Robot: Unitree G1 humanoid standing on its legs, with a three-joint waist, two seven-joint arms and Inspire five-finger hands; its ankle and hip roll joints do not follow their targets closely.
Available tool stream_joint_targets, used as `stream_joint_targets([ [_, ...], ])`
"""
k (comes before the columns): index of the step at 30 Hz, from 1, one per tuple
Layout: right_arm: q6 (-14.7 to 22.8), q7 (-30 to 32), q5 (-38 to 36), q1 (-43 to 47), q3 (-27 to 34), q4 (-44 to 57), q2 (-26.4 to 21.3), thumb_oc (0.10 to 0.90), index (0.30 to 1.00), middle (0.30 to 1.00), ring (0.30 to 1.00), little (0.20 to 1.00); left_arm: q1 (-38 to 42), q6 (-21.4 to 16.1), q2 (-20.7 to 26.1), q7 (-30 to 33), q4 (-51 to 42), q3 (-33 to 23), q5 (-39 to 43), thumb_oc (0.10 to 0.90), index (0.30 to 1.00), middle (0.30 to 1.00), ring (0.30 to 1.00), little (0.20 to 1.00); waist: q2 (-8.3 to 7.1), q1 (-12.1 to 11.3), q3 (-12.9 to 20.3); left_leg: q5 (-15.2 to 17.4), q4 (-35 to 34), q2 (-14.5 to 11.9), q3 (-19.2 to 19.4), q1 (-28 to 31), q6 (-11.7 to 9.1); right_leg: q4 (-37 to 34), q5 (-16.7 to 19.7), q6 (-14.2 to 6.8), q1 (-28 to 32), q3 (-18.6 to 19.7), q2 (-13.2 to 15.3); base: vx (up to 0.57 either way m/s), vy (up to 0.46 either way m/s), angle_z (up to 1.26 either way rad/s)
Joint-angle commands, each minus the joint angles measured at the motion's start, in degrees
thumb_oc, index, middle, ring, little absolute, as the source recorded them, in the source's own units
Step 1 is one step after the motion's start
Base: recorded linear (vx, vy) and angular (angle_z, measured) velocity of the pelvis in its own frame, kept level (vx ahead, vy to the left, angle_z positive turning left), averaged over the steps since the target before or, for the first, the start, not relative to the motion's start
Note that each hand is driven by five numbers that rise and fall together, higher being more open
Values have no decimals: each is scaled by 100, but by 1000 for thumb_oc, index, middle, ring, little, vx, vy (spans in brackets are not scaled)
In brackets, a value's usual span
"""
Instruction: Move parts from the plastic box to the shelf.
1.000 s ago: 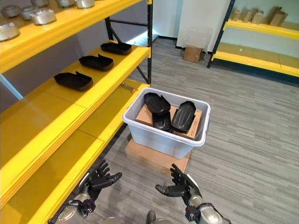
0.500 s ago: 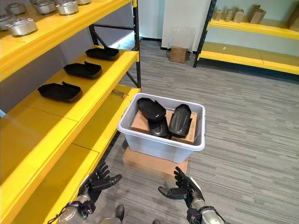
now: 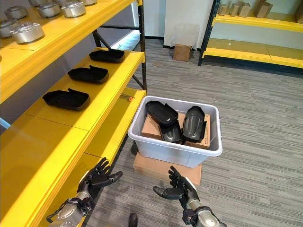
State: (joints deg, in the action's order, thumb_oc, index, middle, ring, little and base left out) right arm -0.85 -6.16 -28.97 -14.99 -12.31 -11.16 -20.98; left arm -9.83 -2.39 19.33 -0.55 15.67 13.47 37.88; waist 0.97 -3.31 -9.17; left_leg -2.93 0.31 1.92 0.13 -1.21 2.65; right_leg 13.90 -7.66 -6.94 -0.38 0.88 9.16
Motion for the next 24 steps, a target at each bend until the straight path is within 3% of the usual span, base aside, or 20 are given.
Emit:
stream_joint_targets([
  [1, 446, -66, 235, 160, 4, 697, -33, 900, 1000, 1000, 1000, 1000, 227, -435, 259, -92, -585, -187, 9, 900, 1000, 1000, 1000, 1000, -29, -35, 141, 773, 562, -230, -283, -140, 119, 969, 1128, -288, -540, -332, 492, -5, 133, -27],
  [2, 435, -63, 272, 159, -15, 671, -23, 900, 1000, 1000, 1000, 1000, 238, -423, 258, -77, -587, -210, -12, 900, 1000, 1000, 1000, 1000, 7, -51, 107, 807, 554, -223, -252, -66, 128, 1011, 1104, -267, -598, -588, 574, 60, 106, -34],
  [3, 428, -40, 269, 164, -41, 608, -4, 900, 1000, 1000, 1000, 1000, 206, -415, 253, -66, -572, -262, -21, 900, 1000, 1000, 1000, 1000, -1, -133, 116, 882, 538, -203, -148, 31, 127, 798, 1152, -228, -603, -1076, 844, 98, 53, -32],
  [6, 416, -100, 272, 258, -128, 502, -35, 900, 1000, 1000, 1000, 1000, 121, -425, 285, -116, -542, -406, 38, 900, 1000, 1000, 1000, 1000, -5, -235, 178, 976, 387, -338, 71, 228, 12, -145, 1112, -185, -538, -1688, 1055, 98, -85, -71],
  [7, 417, -100, 272, 259, -130, 500, -35, 900, 1000, 1000, 1000, 1000, 120, -425, 285, -117, -542, -408, 38, 900, 1000, 1000, 1000, 1000, 6, -236, 177, 977, 379, -355, 72, 239, 5, -173, 1122, -179, -517, -1697, 1034, 133, -183, -49],
  [8, 414, -107, 319, 289, -160, 459, -59, 900, 1000, 1000, 1000, 1000, 115, -447, 292, -110, -502, -451, 54, 900, 1000, 1000, 1000, 1000, -47, -232, 155, 1020, 356, -435, 101, 335, -83, -758, 1275, -262, -603, -1588, 947, 147, -204, -38],
  [9, 398, -86, 284, 304, -162, 477, -61, 900, 1000, 1000, 1000, 1000, 163, -466, 305, -96, -461, -440, 74, 900, 1000, 1000, 1000, 1000, -84, -171, 119, 1048, 366, -474, 30, 395, -139, -952, 1241, -286, -553, -1234, 844, 206, -290, -23],
  [11, 380, -108, 243, 208, -124, 496, -95, 900, 1000, 1000, 1000, 1000, 147, -503, 170, -119, -406, -416, 86, 900, 1000, 1000, 1000, 1000, -224, -145, 275, 1004, 248, -632, 41, 502, -305, -1248, 1273, -285, -281, -1277, 706, 231, -293, 15],
  [17, 411, -65, 116, 46, 111, 562, -276, 900, 1000, 1000, 1000, 1000, 94, -463, 106, -102, -407, -364, 205, 900, 1000, 1000, 1000, 1000, -156, -23, 376, 785, 125, -1057, -142, 486, -586, -1086, 821, -73, -68, -1568, 420, 122, -223, 10],
  [20, 417, -40, 92, 38, 136, 582, -305, 900, 1000, 1000, 1000, 1000, 145, -458, 107, -84, -430, -327, 244, 900, 1000, 1000, 1000, 1000, -124, 23, 346, 731, 236, -1196, -239, 392, -670, -815, 553, 64, -155, -1499, 287, 34, -142, 27],
  [23, 448, -47, 29, 38, 127, 582, -333, 900, 1000, 1000, 1000, 1000, 162, -477, 93, -92, -434, -336, 257, 900, 1000, 1000, 1000, 1000, -138, 2, 241, 383, 932, -1344, -341, 157, -828, -665, 340, 256, -85, -1487, 110, 19, -183, 19],
  [24, 480, -51, -53, 16, 105, 577, -364, 900, 1000, 1000, 1000, 1000, 133, -490, 61, -62, -468, -380, 314, 900, 1000, 1000, 1000, 1000, -196, -105, 40, -157, 2158, -1281, -688, -334, -841, -678, 235, 468, 71, -1409, -63, -22, -283, 17],
])
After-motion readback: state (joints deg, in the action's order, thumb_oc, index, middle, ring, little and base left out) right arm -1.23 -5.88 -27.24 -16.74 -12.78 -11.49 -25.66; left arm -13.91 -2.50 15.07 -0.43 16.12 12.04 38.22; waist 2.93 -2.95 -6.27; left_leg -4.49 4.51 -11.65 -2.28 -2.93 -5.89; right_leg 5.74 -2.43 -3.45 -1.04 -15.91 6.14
